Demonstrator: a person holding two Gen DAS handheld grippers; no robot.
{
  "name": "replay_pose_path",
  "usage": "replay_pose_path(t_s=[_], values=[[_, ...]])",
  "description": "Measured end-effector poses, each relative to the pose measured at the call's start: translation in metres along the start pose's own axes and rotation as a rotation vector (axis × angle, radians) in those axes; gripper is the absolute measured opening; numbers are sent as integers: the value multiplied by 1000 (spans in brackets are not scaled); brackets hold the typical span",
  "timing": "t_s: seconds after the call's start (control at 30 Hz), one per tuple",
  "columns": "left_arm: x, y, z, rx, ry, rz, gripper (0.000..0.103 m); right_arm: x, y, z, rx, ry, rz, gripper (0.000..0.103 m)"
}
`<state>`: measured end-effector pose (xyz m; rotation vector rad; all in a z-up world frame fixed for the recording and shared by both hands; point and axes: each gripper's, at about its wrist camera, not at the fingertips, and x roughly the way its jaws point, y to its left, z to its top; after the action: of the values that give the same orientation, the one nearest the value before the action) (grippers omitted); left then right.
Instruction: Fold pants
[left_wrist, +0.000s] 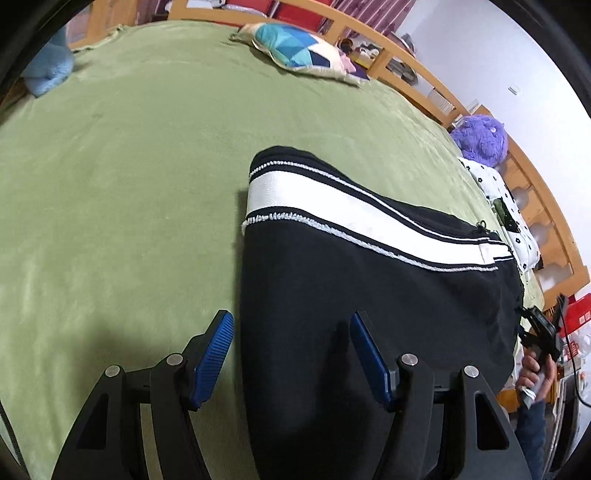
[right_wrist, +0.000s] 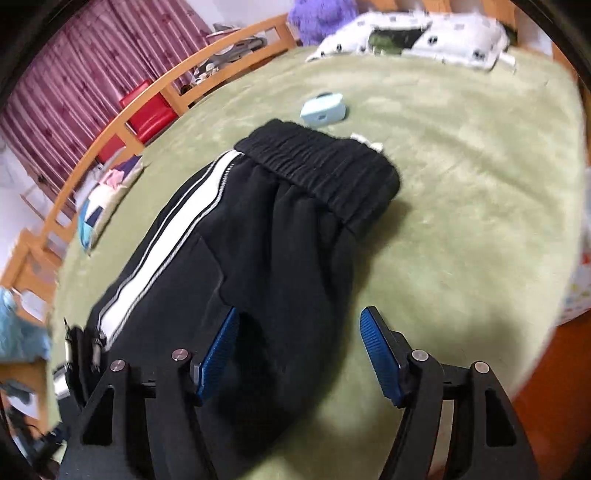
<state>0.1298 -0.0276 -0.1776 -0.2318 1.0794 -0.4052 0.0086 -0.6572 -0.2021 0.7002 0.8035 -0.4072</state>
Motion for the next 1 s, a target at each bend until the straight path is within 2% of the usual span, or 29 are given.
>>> replay_pose_path(t_s=[0.07, 0.1, 0.2, 0.27, 0.3, 0.37, 0.4, 0.43, 0.47, 0.5, 0.6, 0.73, 0.8, 0.93, 1.0], values=[[10, 7, 6, -23, 18, -25, 63, 12, -4, 9, 14, -10, 21, 70], [14, 11, 8, -40, 23, -43, 63, 16, -4, 12, 13, -22, 36, 75], [23, 18, 14, -48, 12, -86, 63, 30, 0, 21, -7, -25, 62, 82], [29, 16, 17, -50, 12, -103, 63, 36, 6, 27, -25, -26, 58, 82], [32, 14, 19, -49, 9, -112, 63, 39, 11, 29, -32, -18, 46, 76], [36, 9, 22, -33, 14, -125, 59, 39, 18, 32, -46, -3, 6, 50], [37, 8, 23, -27, 15, -127, 37, 37, 21, 33, -46, 14, 26, 30], [37, 5, 25, -13, 21, -140, 27, 32, 24, 34, -41, 15, 47, 22], [33, 2, 28, 2, 14, -154, 16, 32, 24, 34, -41, 15, 47, 21], [29, 0, 31, 10, 3, -162, 11, 18, 38, 35, -64, -16, 38, 20], [6, -6, 40, 45, -44, -181, 10, -12, 81, 39, -151, -92, 12, 18], [-33, -5, 64, 67, -124, -199, 9, -51, 149, 48, -223, -185, 50, 18], [-48, 0, 74, 56, -143, -201, 9, -72, 186, 49, -244, -219, 107, 18], [-96, 18, 90, 107, -226, -92, 9, -97, 235, 39, -278, -230, 233, 17], [-115, 38, 94, 98, -246, -40, 10, -102, 255, 25, -310, -225, 284, 17]])
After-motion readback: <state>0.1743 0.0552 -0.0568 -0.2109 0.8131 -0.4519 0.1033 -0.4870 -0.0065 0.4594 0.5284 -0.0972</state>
